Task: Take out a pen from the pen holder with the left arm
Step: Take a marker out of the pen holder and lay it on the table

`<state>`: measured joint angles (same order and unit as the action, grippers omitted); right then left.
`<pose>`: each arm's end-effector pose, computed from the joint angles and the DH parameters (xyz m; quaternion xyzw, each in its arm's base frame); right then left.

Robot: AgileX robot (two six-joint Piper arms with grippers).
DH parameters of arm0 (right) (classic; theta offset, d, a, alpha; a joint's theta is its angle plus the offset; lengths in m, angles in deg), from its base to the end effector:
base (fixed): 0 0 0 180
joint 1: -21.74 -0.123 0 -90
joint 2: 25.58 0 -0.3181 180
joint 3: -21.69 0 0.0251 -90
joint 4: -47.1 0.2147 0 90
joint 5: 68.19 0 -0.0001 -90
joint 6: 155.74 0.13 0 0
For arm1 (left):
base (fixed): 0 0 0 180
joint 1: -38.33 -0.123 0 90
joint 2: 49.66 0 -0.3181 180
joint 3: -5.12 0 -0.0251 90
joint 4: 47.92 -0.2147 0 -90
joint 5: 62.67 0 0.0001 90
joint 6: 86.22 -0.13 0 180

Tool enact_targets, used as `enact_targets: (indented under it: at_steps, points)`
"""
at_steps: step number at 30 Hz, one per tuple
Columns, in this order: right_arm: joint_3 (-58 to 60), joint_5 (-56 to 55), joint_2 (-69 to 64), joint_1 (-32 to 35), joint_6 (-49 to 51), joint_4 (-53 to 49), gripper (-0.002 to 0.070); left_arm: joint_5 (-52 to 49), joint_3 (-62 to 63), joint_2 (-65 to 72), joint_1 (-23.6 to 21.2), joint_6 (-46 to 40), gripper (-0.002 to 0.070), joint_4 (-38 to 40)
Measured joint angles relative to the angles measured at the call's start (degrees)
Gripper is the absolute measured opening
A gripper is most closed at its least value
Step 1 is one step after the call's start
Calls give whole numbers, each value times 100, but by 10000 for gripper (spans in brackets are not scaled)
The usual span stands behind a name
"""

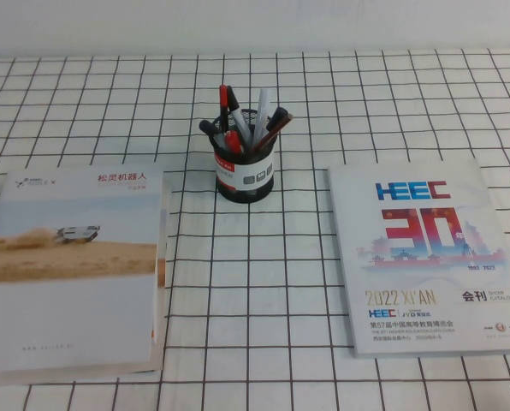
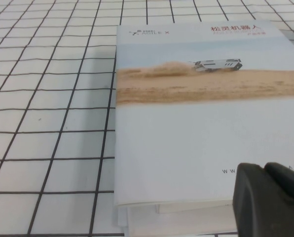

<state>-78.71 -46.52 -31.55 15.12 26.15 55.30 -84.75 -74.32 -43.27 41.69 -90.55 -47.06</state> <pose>0.0189 0.0091 0.1596 0.0047 0.8039 0.1044 0.5855 0.0198 -0.0019 0.1590 0.0503 0.8070 -0.0014 0.5884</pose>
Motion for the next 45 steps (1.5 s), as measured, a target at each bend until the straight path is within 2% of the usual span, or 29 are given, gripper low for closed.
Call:
enact_targets:
  at_steps: [19, 25, 34, 45]
  points:
    - [0, 0, 0, 0, 0, 0, -15, 39, 0, 0, 0, 0, -5, 0]
    - [0, 0, 0, 0, 0, 0, -15, 580, 0, 0, 0, 38, -5, 136]
    - [0, 0, 0, 0, 0, 0, -15, 1350, 0, 0, 0, 1208, -5, 1097]
    - [0, 0, 0, 0, 0, 0, -15, 2276, 0, 18, 0, 1310, -5, 1275]
